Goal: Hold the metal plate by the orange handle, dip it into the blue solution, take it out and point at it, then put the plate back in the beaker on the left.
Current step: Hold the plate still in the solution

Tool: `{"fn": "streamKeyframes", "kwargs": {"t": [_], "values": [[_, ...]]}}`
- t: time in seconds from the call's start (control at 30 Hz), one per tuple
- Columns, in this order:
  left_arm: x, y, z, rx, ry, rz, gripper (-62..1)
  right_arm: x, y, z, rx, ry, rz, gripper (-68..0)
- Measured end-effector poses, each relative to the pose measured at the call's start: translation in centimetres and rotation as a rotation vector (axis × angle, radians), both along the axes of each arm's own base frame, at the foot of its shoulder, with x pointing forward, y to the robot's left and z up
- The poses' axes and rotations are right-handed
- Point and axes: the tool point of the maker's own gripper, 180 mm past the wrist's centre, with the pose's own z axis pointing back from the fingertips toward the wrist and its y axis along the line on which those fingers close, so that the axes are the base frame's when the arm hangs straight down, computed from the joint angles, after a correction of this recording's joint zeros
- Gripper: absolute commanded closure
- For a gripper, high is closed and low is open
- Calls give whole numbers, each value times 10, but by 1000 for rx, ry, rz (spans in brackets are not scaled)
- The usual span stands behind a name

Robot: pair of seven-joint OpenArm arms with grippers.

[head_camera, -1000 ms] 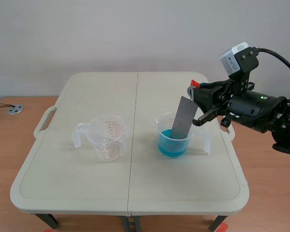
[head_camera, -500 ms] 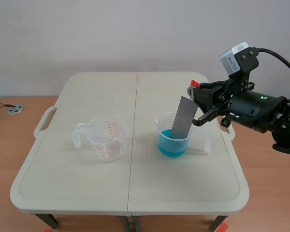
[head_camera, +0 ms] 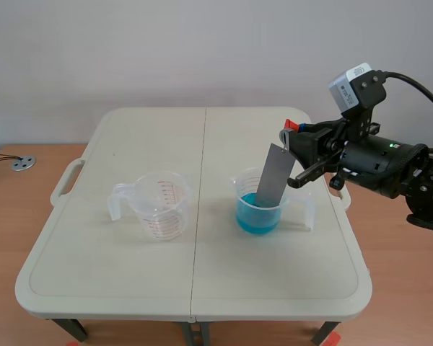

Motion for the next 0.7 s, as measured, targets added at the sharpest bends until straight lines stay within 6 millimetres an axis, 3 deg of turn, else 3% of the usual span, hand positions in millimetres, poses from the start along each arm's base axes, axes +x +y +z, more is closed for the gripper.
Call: {"fn": "streamKeyframes", "kwargs": {"t": [0.4,0.7], "values": [[0,0,0,0,0,0,-25,-6,9,8,2,-23,56,-13],[0,0,0,1,0,0,-25,-5,16,38,-6,-111,84,-13]]}}
